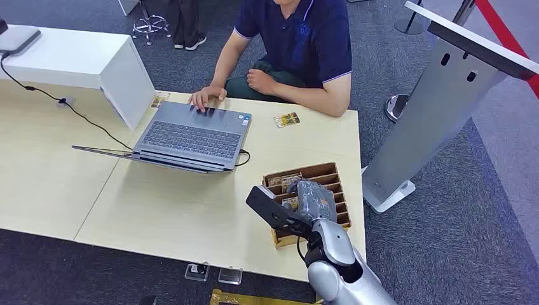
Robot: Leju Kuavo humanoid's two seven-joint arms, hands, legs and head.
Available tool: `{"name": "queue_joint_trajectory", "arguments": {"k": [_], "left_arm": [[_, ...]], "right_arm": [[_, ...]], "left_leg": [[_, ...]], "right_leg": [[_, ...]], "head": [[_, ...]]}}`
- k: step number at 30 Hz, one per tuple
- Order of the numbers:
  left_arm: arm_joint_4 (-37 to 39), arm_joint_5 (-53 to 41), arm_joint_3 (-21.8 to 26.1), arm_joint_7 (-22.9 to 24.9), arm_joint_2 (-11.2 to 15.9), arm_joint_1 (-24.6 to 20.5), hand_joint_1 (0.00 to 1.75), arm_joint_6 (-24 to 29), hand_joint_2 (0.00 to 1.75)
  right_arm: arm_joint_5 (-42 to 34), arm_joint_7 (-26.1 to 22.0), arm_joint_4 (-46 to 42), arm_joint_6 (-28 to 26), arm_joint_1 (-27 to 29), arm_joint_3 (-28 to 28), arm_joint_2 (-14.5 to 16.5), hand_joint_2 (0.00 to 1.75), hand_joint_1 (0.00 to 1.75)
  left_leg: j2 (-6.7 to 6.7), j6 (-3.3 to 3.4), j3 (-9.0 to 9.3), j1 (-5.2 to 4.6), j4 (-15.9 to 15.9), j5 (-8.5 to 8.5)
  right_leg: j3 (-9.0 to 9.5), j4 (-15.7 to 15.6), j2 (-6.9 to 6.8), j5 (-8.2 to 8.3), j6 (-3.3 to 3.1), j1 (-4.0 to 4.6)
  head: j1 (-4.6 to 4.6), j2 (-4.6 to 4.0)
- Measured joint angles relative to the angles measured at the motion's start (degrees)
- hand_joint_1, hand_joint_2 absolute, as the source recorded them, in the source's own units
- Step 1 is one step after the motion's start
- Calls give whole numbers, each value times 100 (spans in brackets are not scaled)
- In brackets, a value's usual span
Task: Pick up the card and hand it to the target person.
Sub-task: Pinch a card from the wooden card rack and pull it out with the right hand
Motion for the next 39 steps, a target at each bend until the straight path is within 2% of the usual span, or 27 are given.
{"name": "queue_joint_trajectory", "arguments": {"k": [12, 17, 26, 28, 33, 39], "left_arm": [[0, -7, -12, 25, -1, -1, 0, -2, 175], [0, -8, -15, 28, 0, 0, 0, -2, 175], [0, -8, -19, 28, 0, 0, 0, -2, 175], [0, -7, -20, 28, 0, 1, 0, -4, 175], [0, -8, -22, 28, -1, 1, 0, -8, 175], [0, -7, -22, 28, -1, 1, 0, -9, 175]], "right_arm": [[-5, 6, -14, 60, 48, 8, -43, 175, 80], [-16, 8, 23, 74, 49, 8, -43, 175, 71], [-17, 9, 79, 75, 50, 10, -41, 175, 73], [-17, 9, 84, 75, 51, 10, -41, 175, 77], [-22, 12, 89, 84, 55, 10, -43, 175, 103], [-32, 15, 89, 110, 65, 10, -43, 175, 103]], "left_leg": [[0, 0, 0, 0, 0, 0], [0, 0, -1, 0, 0, 0], [0, 0, -1, 0, 0, 0], [0, 0, -1, 0, 0, 0], [0, 0, -1, 0, 0, 0], [0, 0, -1, 0, 0, 0]], "right_leg": [[0, 0, 0, 0, 0, 0], [0, 0, 0, 0, 0, 0], [0, 0, 0, 0, 0, 0], [0, 0, 0, 0, 0, 0], [0, 0, 0, 0, 0, 0], [0, 0, 0, 0, 0, 0]], "head": [[-1, 0], [0, 0], [-1, 0], [-1, 1], [-2, 0], [-1, 1]]}}
